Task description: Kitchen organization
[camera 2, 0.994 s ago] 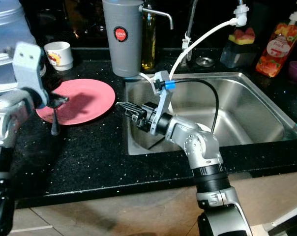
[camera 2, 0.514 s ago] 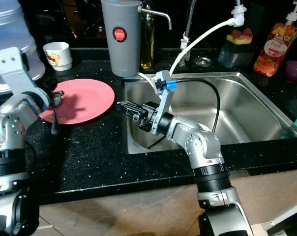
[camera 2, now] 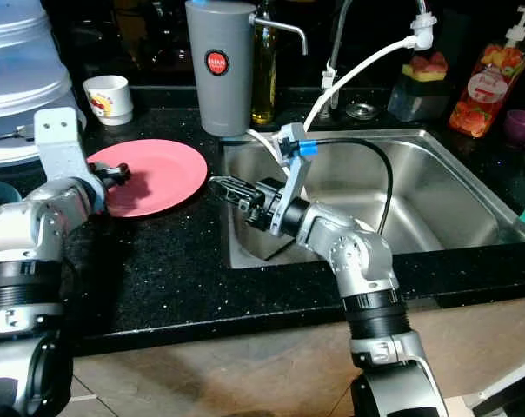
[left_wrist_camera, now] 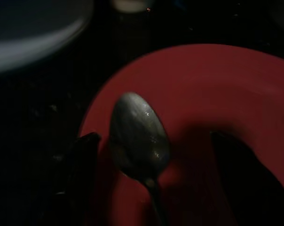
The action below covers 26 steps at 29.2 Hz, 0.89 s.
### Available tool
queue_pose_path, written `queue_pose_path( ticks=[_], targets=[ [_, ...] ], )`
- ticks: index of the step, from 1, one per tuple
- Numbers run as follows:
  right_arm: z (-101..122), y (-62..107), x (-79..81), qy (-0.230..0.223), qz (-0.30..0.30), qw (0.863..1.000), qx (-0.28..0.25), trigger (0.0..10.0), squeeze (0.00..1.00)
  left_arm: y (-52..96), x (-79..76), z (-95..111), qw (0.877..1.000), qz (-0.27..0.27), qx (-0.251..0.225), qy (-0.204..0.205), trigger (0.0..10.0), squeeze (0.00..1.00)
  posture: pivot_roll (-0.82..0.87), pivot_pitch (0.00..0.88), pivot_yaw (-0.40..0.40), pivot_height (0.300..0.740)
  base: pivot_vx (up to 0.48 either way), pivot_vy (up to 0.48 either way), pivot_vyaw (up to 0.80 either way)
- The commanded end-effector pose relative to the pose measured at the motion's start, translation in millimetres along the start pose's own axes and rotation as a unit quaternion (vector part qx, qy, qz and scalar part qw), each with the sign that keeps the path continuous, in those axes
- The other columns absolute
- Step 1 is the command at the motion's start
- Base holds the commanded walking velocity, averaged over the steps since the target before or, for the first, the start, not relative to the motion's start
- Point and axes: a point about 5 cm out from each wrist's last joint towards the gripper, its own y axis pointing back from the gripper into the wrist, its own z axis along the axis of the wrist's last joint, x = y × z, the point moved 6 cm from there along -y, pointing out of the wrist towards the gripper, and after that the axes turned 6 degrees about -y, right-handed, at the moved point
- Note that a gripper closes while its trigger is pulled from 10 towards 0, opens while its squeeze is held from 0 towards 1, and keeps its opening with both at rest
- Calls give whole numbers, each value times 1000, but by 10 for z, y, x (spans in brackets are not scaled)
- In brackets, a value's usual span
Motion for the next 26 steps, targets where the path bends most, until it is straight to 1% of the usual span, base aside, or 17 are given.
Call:
queue_pose_path(
  ticks=[1,2,3,4,5,6,8,9,13,16,17,21,24,25,26],
  targets=[
    [34,3,20,-2,6,1000,-5,10000,0,-17,26,-68,1000,7,8,-24,10000,533,14,80,-26,740,0,0,0],
    [33,4,20,-3,6,1000,-5,10000,0,-19,19,-74,999,8,10,-34,10000,510,13,81,-25,740,0,0,0],
    [33,3,20,-3,6,1000,-5,10000,0,-20,14,-78,999,8,11,-39,10000,510,13,81,-25,740,0,0,0],
    [33,4,19,-3,5,1000,-5,10000,0,-23,0,-101,999,7,19,-42,10000,263,13,81,-24,740,0,0,0],
    [33,4,18,-3,5,1000,-5,10000,0,-24,-9,-118,999,6,24,-44,10000,263,13,81,-24,740,0,0,0],
    [32,5,18,-4,5,1000,-5,10000,0,-25,-15,-150,998,6,35,-47,10000,63,11,82,-22,740,0,0,0],
    [31,5,18,-4,5,1000,-5,10000,0,-27,-17,-172,998,7,42,-50,10000,63,11,82,-22,740,0,0,0],
    [31,6,16,-4,5,1000,-5,10000,0,-28,-28,-201,997,5,52,-54,10000,0,11,82,-22,740,0,0,0],
    [33,10,7,-4,3,1000,-5,10000,0,-37,-36,-283,994,-2,78,-73,10000,0,13,84,-21,740,0,0,0],
    [33,11,6,-3,2,1000,-5,10000,0,-41,-41,-318,993,-6,83,-85,10000,0,14,83,-20,740,0,0,0],
    [32,11,6,-2,2,1000,-5,10000,0,-40,-45,-361,991,-9,94,-91,10000,0,14,83,-20,740,0,0,0],
    [30,10,9,-2,3,1000,-5,10000,0,-30,-75,-410,990,-26,112,-87,10000,0,15,82,-19,740,0,0,0],
    [29,10,9,-1,3,1000,-4,10000,0,-25,-90,-416,989,-34,115,-85,10000,0,15,82,-19,740,0,0,0],
    [28,9,9,-1,3,1000,-4,10000,0,-18,-121,-420,989,-49,116,-75,9686,0,15,81,-18,740,0,0,0],
    [28,9,9,-1,2,1000,-4,10000,0,-12,-148,-419,989,-62,116,-65,7961,0,15,81,-18,740,0,0,0]
  ],
)
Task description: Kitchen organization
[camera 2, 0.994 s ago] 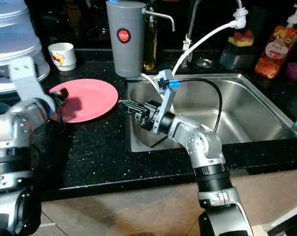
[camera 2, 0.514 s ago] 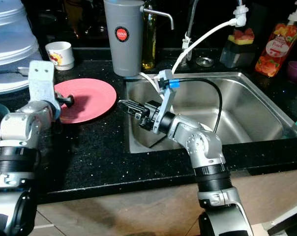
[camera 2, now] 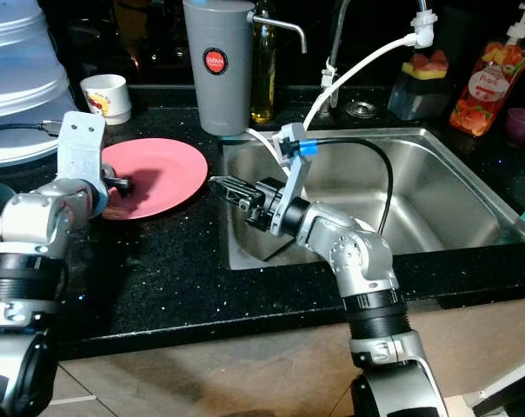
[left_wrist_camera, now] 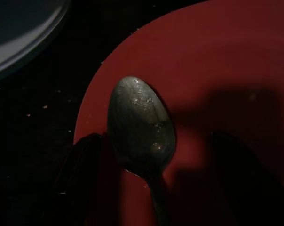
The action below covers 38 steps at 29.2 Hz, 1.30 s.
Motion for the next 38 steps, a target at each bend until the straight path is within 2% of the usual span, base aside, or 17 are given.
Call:
queue_pose_path(
  ticks=[1,2,3,6,13,18,21,25,29,31,33,38],
  targets=[
    [23,8,10,0,3,1000,-3,10000,0,-42,-87,-221,999,-30,43,8,3098,0,15,81,-20,740,0,0,0],
    [23,8,10,0,3,1000,-3,10000,0,-42,-87,-221,999,-30,43,8,3098,0,15,81,-20,740,0,0,0],
    [22,9,11,0,3,1000,-3,10000,0,-39,-94,-221,998,-36,42,14,0,0,15,79,-19,740,0,0,0],
    [20,8,11,1,3,1000,-3,10000,0,-28,-105,-219,998,-47,41,27,0,0,15,79,-19,740,0,0,0],
    [11,0,15,1,5,1000,-1,10000,0,-25,-59,-232,998,-46,36,23,0,0,17,75,-24,740,0,0,0],
    [11,0,14,0,5,1000,-1,10000,0,-33,54,-193,999,-36,13,10,0,0,17,75,-25,740,0,0,0],
    [13,2,6,-1,3,1000,-1,10000,0,-26,151,-103,999,-26,-19,-10,0,0,17,78,-26,740,0,0,0],
    [16,2,-1,-2,1,1000,-1,10000,0,-18,190,-76,999,-24,-23,-10,0,0,17,81,-26,740,0,0,0],
    [23,2,-13,-2,-2,1000,-3,10000,0,-3,249,41,998,-18,-51,-8,0,0,16,81,-26,740,0,0,0],
    [33,0,-21,-2,-5,1000,-4,10000,0,23,279,220,995,-12,-96,-5,0,0,14,81,-27,740,0,0,0],
    [37,0,-23,-2,-5,1000,-5,10000,0,31,284,260,994,-11,-106,-8,0,0,14,81,-27,740,0,0,0],
    [59,-1,-35,-2,-9,1000,-9,10000,0,120,274,519,986,-8,-169,-7,0,0,13,80,-27,740,0,0,0]
  ],
)
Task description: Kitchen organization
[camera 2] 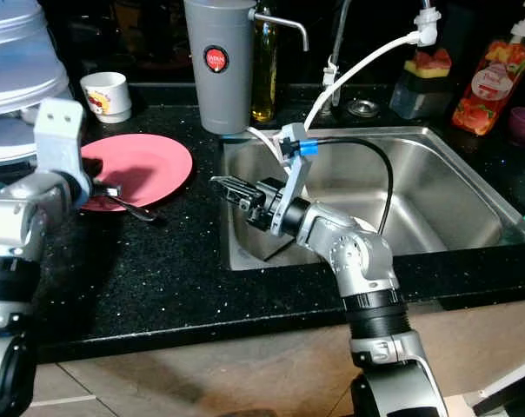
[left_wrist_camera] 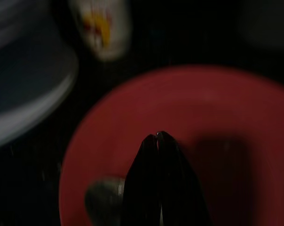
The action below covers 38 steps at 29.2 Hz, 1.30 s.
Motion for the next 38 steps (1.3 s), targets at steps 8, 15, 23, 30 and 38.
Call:
queue_pose_path(
  ticks=[8,15,23,30,38],
  targets=[
    [65,2,-24,-1,-6,1000,-10,10000,0,108,-209,355,994,-53,-89,-27,0,0,12,81,-26,740,0,0,0],
    [71,3,-20,0,-5,1000,-10,10000,0,245,-416,365,986,-106,-113,-65,9647,0,11,81,-25,740,0,0,0],
    [75,18,-23,-1,-6,1000,-13,10000,0,541,-496,442,970,-123,-163,-129,10000,1000,17,80,-25,740,0,0,0],
    [81,12,-21,-3,-5,1000,-14,10000,0,701,-703,264,938,-161,-147,-271,10000,1000,19,78,-22,740,0,0,0],
    [73,25,-32,-6,-6,1000,-15,10000,0,868,-792,36,901,-201,-126,-362,10000,0,30,77,-25,740,0,0,0]
  ],
)
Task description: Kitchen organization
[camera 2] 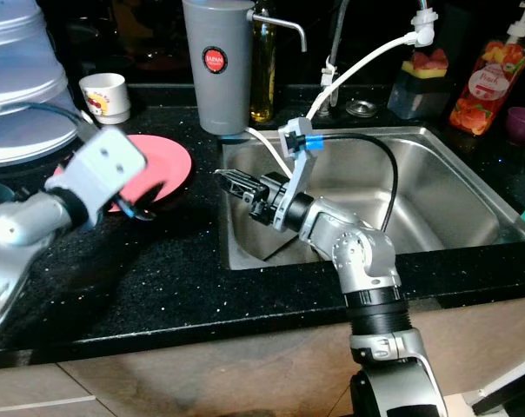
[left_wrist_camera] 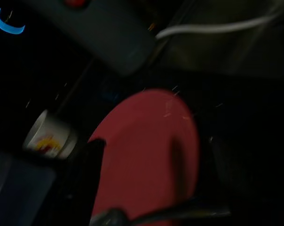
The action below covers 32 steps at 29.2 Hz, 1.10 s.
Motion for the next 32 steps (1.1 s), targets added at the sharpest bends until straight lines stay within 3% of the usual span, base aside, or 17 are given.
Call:
queue_pose_path(
  ticks=[1,5,12,20,22,28,32],
  targets=[
    [-15,-1,3,-6,2,1000,1,10000,0,32,-134,78,999,-32,-19,-22,10000,0,31,75,-25,740,0,0,0],
    [-19,-13,10,-6,3,1000,0,10000,0,91,-290,81,997,-71,-19,-38,10000,0,30,75,-24,740,0,0,0],
    [-27,-12,8,-7,4,1000,1,10000,0,193,-430,-1,991,-126,12,-51,10000,0,34,66,-28,740,0,0,0],
    [-39,-17,13,-8,6,1000,3,10000,0,319,-507,-208,980,-171,65,-76,10000,0,36,57,-31,740,0,0,0],
    [-41,-17,19,-8,8,1000,3,10000,0,340,-535,-352,976,-177,92,-90,10000,0,35,55,-30,740,0,0,0],
    [-42,-21,25,-9,9,1000,3,10000,0,313,-448,-539,973,-151,126,-124,10000,0,34,56,-32,740,0,0,0],
    [-45,-25,34,-12,13,1000,4,10000,0,214,-254,-712,973,-84,152,-151,10000,0,34,62,-32,740,0,0,0]
  ],
)
